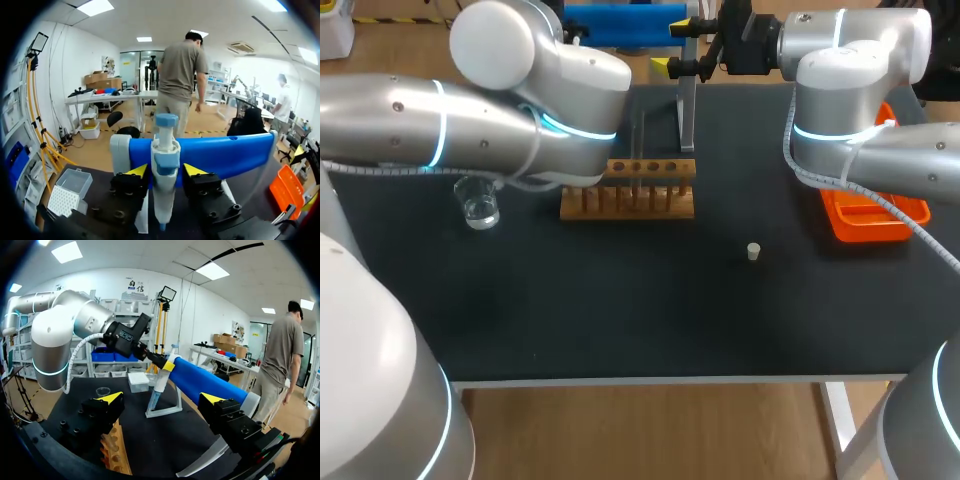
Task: Invert the test tube, pick up the pipette, mount the tip to pipette, aspirate from beaker and dispense into the tube, eject the tip, return the pipette, and cap with the stopper.
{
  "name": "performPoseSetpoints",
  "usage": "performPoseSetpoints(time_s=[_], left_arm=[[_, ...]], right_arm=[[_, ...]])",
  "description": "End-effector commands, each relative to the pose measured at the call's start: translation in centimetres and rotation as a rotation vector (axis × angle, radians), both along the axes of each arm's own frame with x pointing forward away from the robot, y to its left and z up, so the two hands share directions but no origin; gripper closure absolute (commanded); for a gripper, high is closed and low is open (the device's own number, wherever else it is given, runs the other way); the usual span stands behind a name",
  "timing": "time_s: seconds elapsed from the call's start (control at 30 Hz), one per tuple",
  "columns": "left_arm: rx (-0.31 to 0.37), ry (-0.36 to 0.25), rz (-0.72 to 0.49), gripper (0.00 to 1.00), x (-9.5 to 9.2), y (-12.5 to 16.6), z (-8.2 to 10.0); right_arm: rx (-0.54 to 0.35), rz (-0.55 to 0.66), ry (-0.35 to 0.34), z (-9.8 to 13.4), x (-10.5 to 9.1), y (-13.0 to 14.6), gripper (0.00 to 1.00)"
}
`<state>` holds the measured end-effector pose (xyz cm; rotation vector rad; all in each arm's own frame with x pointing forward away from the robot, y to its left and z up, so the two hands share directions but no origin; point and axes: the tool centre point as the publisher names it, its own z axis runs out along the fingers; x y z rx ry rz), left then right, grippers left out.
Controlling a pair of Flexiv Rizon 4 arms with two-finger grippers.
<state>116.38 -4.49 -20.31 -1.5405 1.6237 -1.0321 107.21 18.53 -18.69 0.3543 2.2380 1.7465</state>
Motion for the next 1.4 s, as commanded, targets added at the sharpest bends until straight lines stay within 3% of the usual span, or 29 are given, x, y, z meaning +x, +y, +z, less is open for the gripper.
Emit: performPoseSetpoints(time_s=[0.03, 0.33, 0.8, 1.1, 1.4], left_arm=[[-0.003, 0.010, -0.005, 0.00, 0.1, 0.1, 0.2], [-0.009, -0.026, -0.018, 0.00, -0.1, -0.5, 1.3], [0.004, -0.129, -0.065, 0.00, -2.2, -0.8, 6.0], [-0.065, -0.158, -0.313, 0.00, -5.2, -1.4, 7.6], [-0.066, -0.196, -0.632, 0.00, -8.7, -1.6, 8.8]], right_arm=[[0.001, 0.001, -0.001, -0.1, 0.1, 0.0, 0.00], [0.001, 0.001, -0.001, -0.1, 0.1, 0.0, 0.00], [0.001, 0.001, -0.001, -0.1, 0.1, 0.0, 0.00], [0.001, 0.001, -0.001, -0.1, 0.1, 0.0, 0.00], [0.001, 0.001, -0.001, -0.1, 0.1, 0.0, 0.00]])
